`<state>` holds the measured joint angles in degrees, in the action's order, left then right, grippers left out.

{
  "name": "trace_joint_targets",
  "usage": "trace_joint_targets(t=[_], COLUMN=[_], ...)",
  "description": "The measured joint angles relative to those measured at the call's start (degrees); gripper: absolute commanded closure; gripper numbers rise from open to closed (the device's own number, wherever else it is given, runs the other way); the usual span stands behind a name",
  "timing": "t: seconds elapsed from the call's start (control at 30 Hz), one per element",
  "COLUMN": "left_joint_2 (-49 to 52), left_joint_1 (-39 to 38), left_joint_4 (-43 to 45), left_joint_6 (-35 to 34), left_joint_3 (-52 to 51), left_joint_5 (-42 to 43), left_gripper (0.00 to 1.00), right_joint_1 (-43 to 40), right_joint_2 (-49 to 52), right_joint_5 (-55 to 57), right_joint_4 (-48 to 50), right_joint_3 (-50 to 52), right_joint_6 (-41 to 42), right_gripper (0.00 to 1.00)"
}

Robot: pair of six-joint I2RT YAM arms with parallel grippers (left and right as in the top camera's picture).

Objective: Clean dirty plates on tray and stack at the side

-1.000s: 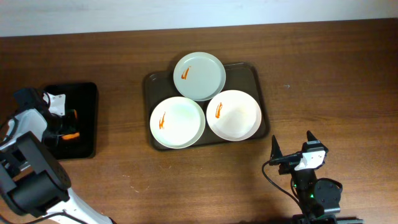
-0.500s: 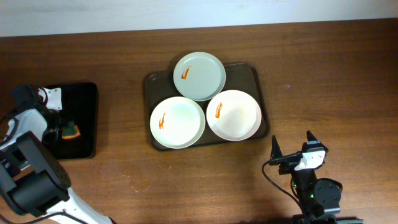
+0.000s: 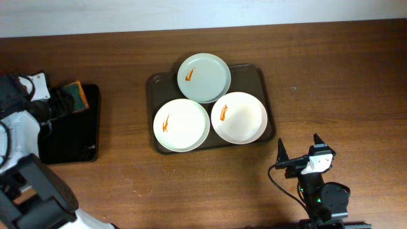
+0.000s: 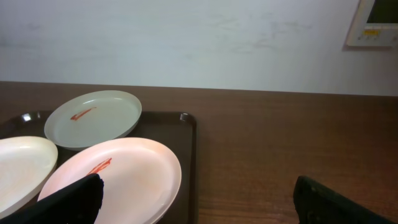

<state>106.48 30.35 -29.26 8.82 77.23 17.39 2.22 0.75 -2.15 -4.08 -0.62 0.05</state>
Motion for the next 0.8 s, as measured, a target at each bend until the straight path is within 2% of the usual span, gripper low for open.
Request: trace_joint_targets(t=[0.17,0.3,0.4,0.5,0.63,0.73,0.8], left_joint_2=[7.8,8.63,8.63,9.57,12.48,13.53,14.12], left_joint_1=[0.0,0.0,-0.68,-2.62,-5.92,-6.62,-6.62], left_joint_4=[4.63,13.0,15.89,16.98,17.97,17.97,18.05], left_joint_6=[-0.11,-0.11,-0.11,0.42,1.44,1.62,1.66], left_joint_3=[-1.44,-1.66,-1.66,-1.66,-1.66,-1.66,-1.66], left_joint_5=[-2.14,3.32,5.07,5.38,-1.97,-6.29,-7.48], left_gripper=[0.27,0.28,0.29,0.36,0.3,0.3,0.43], right_joint_1=[0.0,0.0,0.0,0.0,0.0,0.0,0.0], right_joint_2=[0.0,0.0,0.0,0.0,0.0,0.0,0.0], right_joint_5=[0.0,0.0,0.0,0.0,0.0,0.0,0.0], right_joint_4=[0.0,0.0,0.0,0.0,0.0,0.0,0.0], right_joint_3=[0.0,0.0,0.0,0.0,0.0,0.0,0.0], right_joint_6=[-0.04,-0.07,-0.04,-0.04,-0.04,-0.04,-0.02], right_gripper=[0.02,0.02,0.02,0.02,0.02,0.02,0.02])
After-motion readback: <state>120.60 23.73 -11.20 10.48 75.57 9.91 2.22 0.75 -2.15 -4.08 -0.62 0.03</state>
